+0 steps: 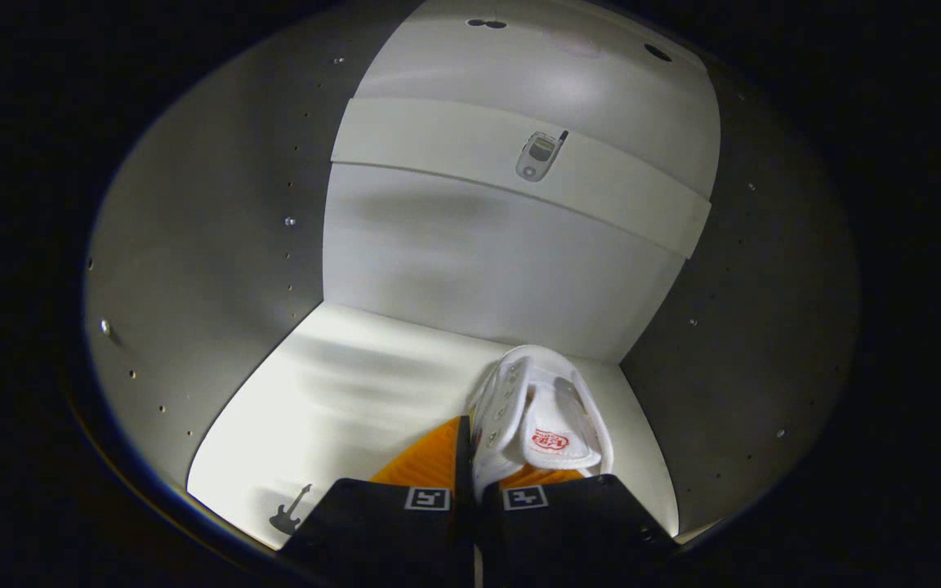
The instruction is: Open the shoe cabinet door, grab the shoes and put them into the shoe cabinet, then close the shoe cabinet door.
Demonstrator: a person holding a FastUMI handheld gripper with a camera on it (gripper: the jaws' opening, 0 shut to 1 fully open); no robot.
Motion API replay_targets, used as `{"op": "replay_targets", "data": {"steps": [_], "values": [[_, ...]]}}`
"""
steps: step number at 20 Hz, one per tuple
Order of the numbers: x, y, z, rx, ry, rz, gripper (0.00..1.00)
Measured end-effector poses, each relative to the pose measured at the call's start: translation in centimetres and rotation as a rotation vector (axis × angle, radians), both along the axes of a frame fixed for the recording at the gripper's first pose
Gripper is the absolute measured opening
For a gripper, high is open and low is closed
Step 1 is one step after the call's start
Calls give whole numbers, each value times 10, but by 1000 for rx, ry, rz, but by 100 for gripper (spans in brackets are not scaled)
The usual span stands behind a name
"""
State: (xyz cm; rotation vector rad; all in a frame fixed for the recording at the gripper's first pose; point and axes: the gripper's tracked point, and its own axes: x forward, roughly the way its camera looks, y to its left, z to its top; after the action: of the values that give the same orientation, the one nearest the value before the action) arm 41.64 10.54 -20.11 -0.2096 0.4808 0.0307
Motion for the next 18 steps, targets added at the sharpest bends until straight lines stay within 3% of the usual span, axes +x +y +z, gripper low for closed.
{"op": "replay_targets", "data": {"steps": [3,7,9,13,18], "values": [[-7,6,1,34,18,7,15],[-25,10,9,87,20,12,43],[-37,13,16,127,14,17,45],[-67,7,40,178,-46,5,92],[-115,-5,90,260,-171,-31,99]]}}
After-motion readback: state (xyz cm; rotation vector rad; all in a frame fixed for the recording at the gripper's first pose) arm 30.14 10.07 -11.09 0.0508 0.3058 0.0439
